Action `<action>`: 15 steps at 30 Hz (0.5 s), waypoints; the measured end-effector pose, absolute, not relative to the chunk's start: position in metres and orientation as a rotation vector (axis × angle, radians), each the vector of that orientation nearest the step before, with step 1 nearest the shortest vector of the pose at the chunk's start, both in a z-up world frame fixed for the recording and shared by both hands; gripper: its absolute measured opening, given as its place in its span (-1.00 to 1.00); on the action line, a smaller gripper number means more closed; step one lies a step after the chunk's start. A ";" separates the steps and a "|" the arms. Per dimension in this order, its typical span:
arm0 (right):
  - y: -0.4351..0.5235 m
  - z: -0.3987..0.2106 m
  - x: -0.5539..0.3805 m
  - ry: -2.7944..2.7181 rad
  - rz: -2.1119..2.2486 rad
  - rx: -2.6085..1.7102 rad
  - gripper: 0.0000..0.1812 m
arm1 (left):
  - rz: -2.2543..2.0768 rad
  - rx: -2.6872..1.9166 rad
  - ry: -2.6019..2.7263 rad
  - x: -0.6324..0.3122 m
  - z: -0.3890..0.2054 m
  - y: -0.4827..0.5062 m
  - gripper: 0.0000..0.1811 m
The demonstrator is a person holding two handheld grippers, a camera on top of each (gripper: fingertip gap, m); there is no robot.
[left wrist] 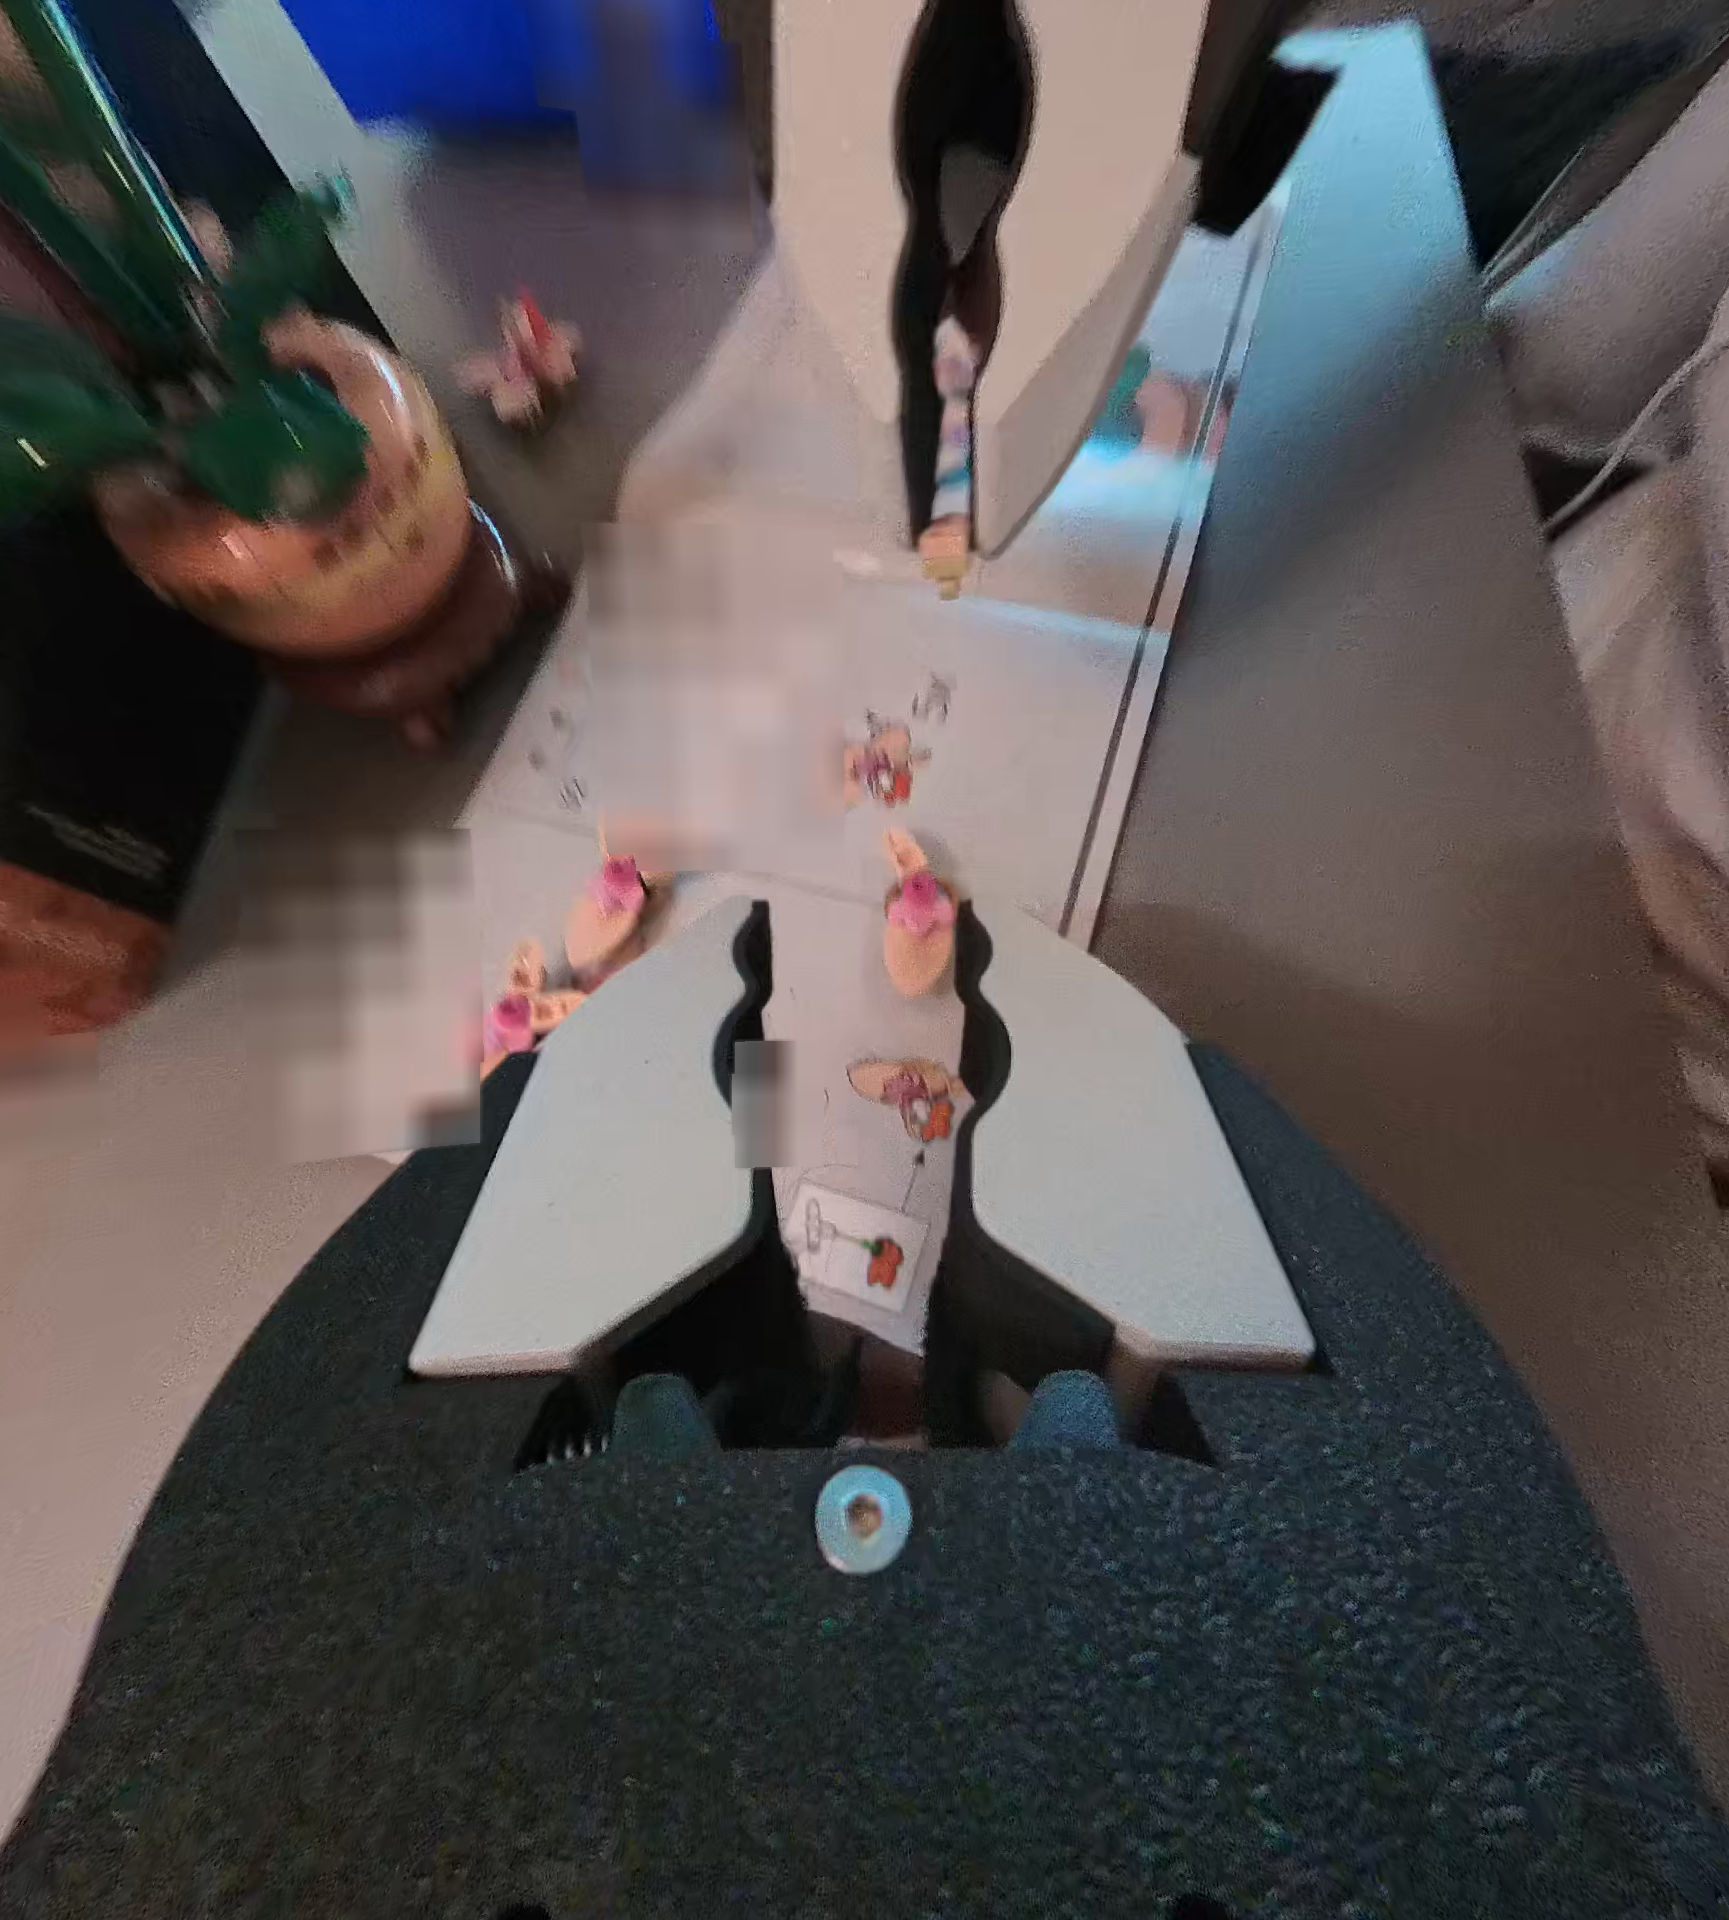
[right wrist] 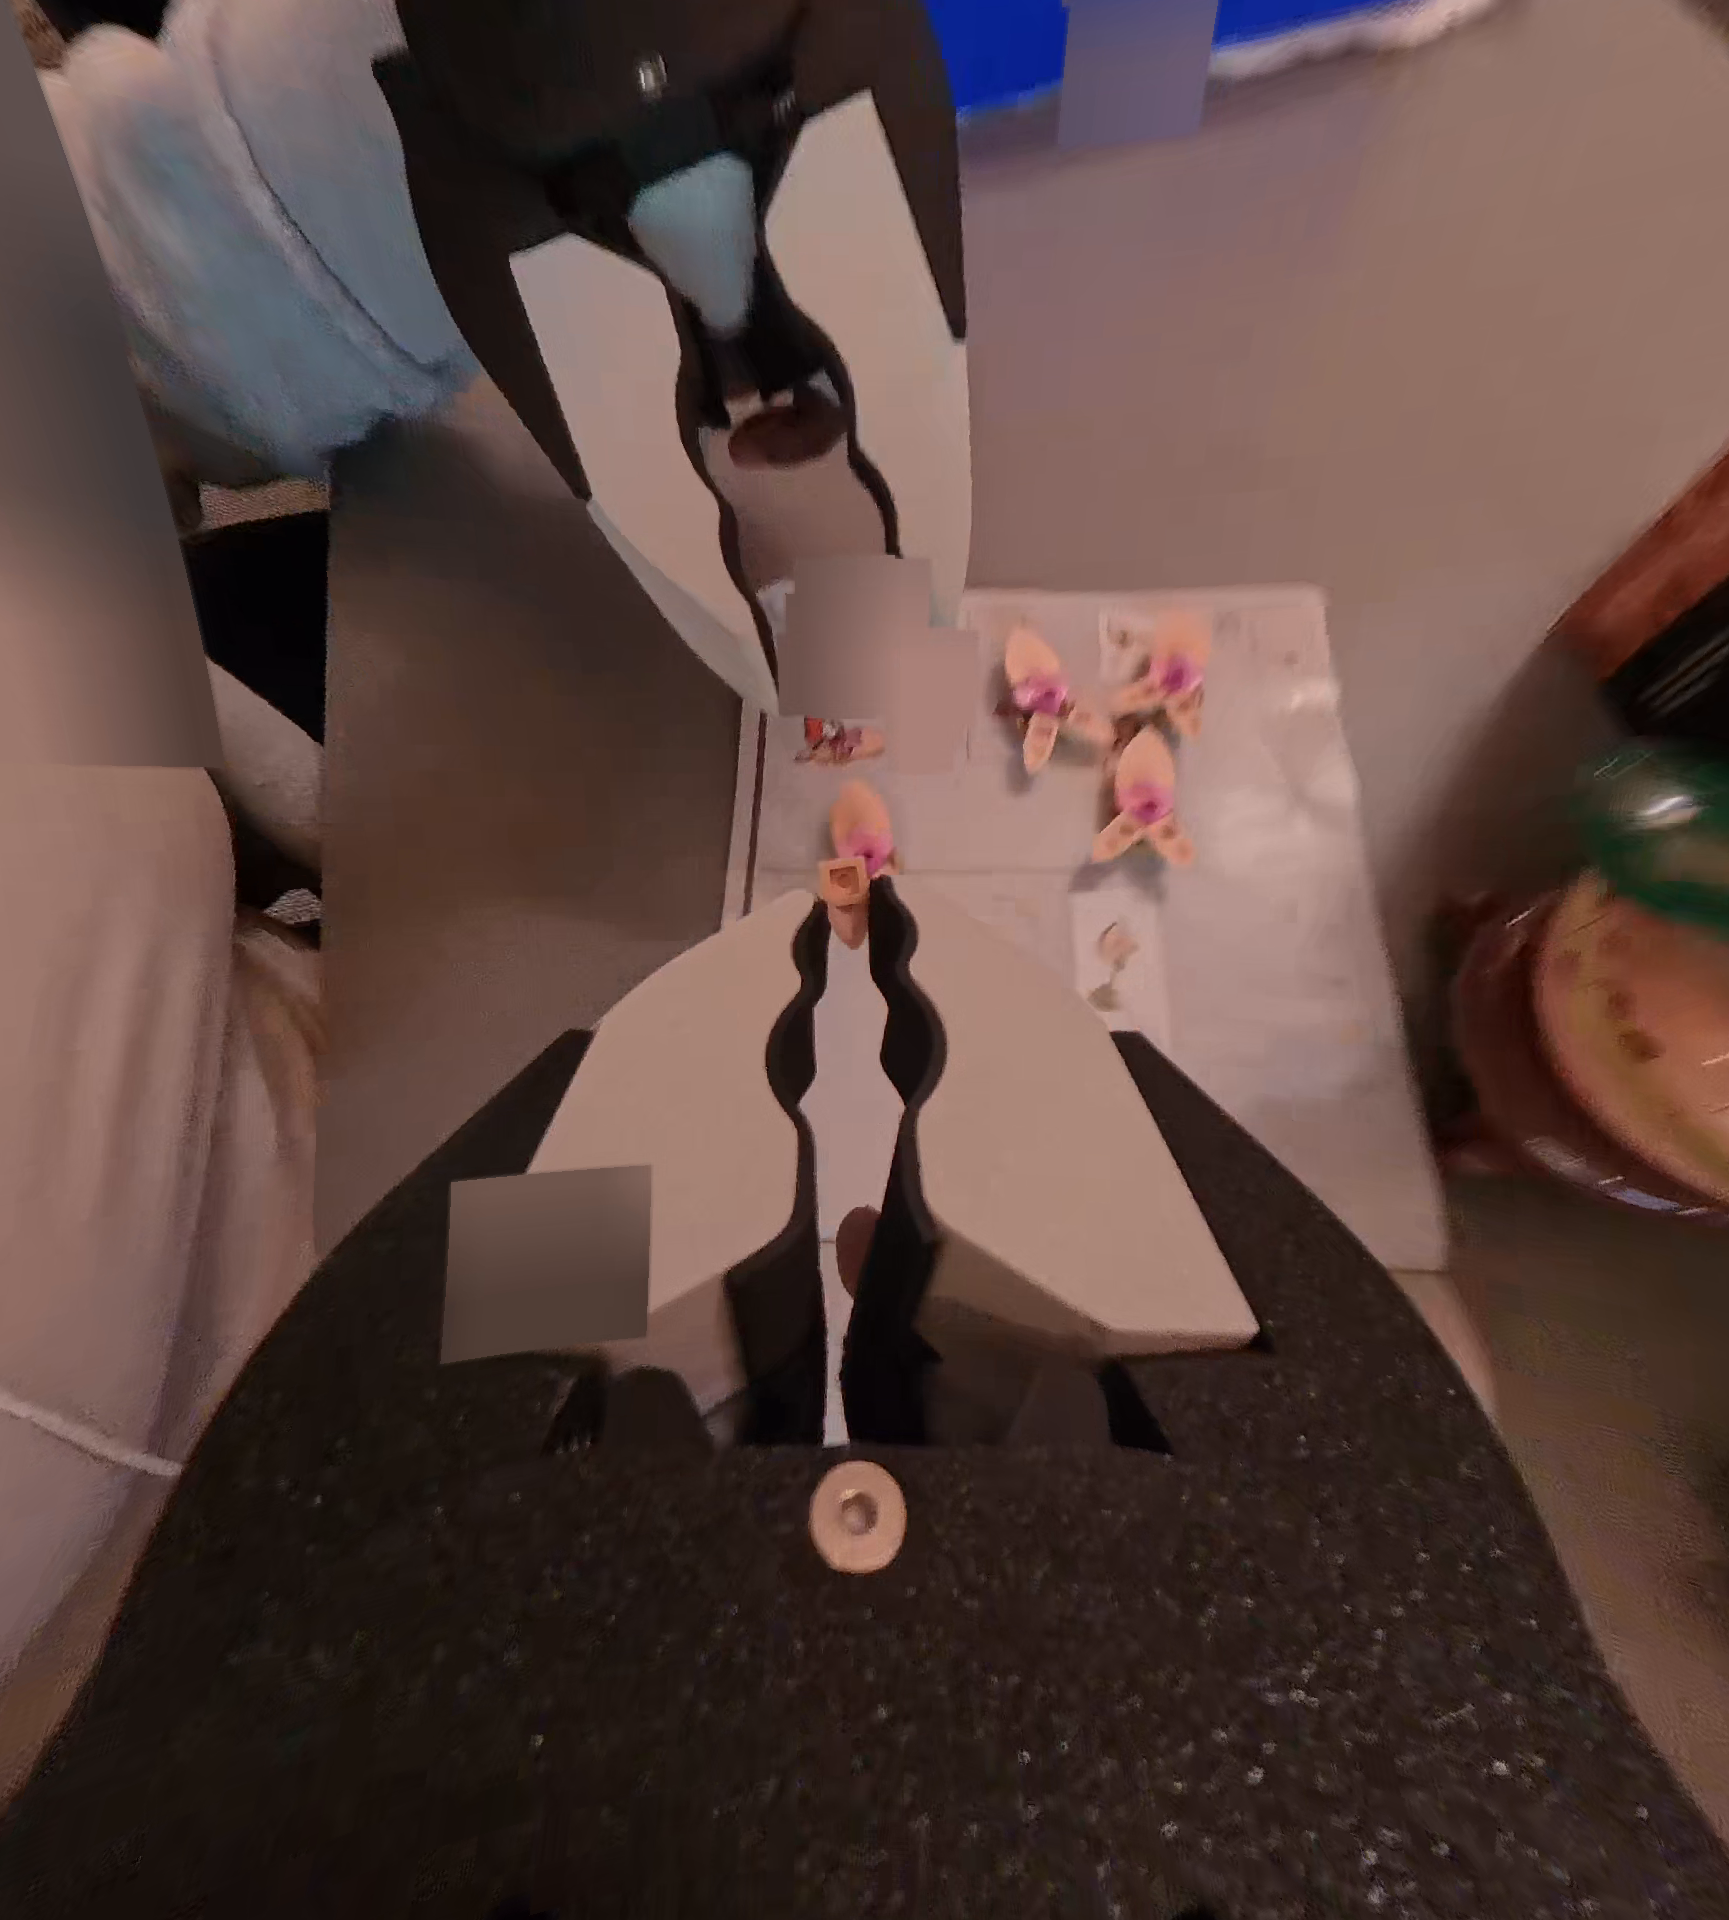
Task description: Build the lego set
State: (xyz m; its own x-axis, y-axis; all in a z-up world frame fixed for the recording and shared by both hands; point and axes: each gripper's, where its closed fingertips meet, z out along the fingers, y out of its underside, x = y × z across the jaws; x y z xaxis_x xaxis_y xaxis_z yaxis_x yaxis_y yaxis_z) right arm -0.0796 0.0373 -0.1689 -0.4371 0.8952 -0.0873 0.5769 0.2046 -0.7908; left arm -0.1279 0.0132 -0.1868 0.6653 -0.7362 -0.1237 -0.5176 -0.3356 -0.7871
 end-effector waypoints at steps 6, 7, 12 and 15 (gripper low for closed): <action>0.023 -0.219 -0.087 -2.019 1.113 -1.638 -0.92 | -0.282 -2.181 1.018 -0.126 -0.237 0.010 -0.70; 0.022 -0.224 -0.089 -2.006 1.093 -1.657 -0.92 | -0.309 -2.172 0.999 -0.122 -0.238 0.011 -0.72; 0.025 -0.230 -0.092 -1.991 0.981 -1.702 -0.92 | -0.357 -2.195 0.879 -0.116 -0.236 0.015 -0.80; 0.025 -0.229 -0.092 -1.988 0.969 -1.712 -0.92 | -0.361 -2.225 0.816 -0.113 -0.235 0.015 -0.83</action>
